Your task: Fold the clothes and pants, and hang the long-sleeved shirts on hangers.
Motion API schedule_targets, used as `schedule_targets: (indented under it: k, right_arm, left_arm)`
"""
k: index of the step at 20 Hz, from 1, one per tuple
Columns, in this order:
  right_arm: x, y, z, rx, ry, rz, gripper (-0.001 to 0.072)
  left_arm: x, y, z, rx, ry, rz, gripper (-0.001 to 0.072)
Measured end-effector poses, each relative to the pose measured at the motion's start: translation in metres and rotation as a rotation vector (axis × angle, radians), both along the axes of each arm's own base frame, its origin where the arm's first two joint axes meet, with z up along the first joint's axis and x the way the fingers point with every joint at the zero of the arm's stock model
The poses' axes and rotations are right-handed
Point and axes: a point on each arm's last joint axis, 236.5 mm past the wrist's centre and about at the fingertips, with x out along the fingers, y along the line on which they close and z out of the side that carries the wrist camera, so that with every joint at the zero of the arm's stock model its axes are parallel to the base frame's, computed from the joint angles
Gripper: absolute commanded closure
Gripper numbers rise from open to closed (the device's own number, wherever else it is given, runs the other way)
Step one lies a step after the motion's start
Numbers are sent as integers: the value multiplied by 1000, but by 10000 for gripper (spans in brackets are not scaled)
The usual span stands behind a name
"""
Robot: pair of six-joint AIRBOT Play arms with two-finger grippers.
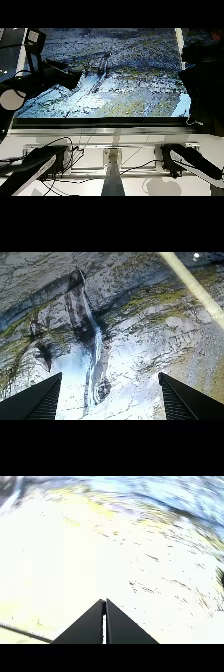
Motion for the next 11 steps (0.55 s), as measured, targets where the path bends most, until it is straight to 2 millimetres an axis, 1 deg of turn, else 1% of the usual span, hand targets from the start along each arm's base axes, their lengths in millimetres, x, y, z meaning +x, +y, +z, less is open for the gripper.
schedule_targets:
  k: [2,4,7,11]
  right_arm:
    - [-5,18,0,-12,-4,64,674]
    - [-7,26,0,-23,-7,96,674]
    - [-9,33,-1,-28,-8,120,673]
    - [-10,36,-1,-31,-9,131,673]
  left_arm:
    - [0,0,0,0,0,0,17]
    - [0,0,0,0,0,0,17]
    - [0,0,0,0,0,0,17]
    - [0,0,0,0,0,0,17]
